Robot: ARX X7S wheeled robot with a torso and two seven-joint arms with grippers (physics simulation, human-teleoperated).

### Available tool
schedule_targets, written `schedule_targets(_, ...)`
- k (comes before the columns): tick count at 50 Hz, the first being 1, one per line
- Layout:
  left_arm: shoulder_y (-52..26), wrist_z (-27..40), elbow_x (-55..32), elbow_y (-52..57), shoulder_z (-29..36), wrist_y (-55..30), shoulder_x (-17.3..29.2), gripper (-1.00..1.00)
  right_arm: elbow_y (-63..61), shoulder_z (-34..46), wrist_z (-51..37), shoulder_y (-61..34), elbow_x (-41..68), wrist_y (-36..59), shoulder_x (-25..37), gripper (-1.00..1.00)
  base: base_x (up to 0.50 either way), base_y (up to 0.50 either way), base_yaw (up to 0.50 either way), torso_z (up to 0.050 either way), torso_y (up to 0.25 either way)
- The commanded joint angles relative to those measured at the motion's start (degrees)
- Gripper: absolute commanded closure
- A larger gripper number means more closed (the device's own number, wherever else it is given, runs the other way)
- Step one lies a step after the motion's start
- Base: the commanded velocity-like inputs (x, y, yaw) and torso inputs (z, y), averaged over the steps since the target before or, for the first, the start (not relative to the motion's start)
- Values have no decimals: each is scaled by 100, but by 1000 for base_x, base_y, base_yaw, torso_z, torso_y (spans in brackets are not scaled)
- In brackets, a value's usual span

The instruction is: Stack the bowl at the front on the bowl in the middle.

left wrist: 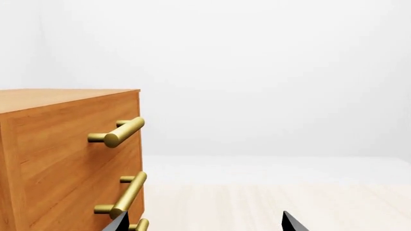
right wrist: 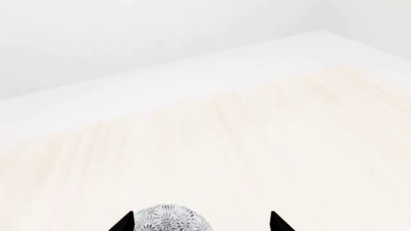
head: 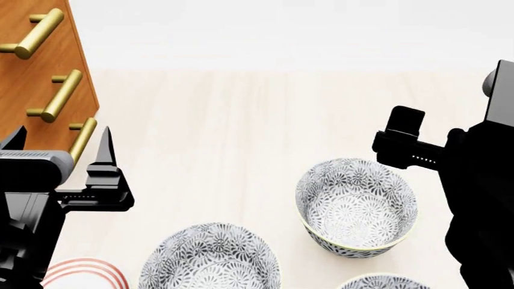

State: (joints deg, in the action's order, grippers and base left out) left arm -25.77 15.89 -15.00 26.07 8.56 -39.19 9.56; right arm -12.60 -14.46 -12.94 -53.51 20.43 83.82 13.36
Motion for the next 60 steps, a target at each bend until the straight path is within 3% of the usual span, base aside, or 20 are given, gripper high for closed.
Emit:
schedule_targets(1, 4, 31, -30, -22, 52, 20, 30, -100, 792, -380, 52, -382, 111, 302, 53, -100, 0, 0, 0, 0, 0)
schedule_targets(23, 38, 89, -45, -44, 173, 70, 109, -100, 1753, -208, 151, -294, 7, -355, 192, -100, 0, 0, 0, 0, 0)
schedule_targets(24, 85, 70, -8, -55, 262, 102, 124, -100, 2613, -204, 337, -366, -137, -1026, 285, -100, 0, 0, 0, 0, 0)
schedule_targets(25, 82, 72, -13, -49, 263, 96, 128, -100, 3111, -191, 359, -399, -152, -1104, 299, -100, 0, 0, 0, 0, 0)
schedule_targets(60, 122, 152, -86, -74, 361, 148, 226, -100, 6209, 273, 779, -1071, -564, -2821, 300, -100, 0, 0, 0, 0, 0)
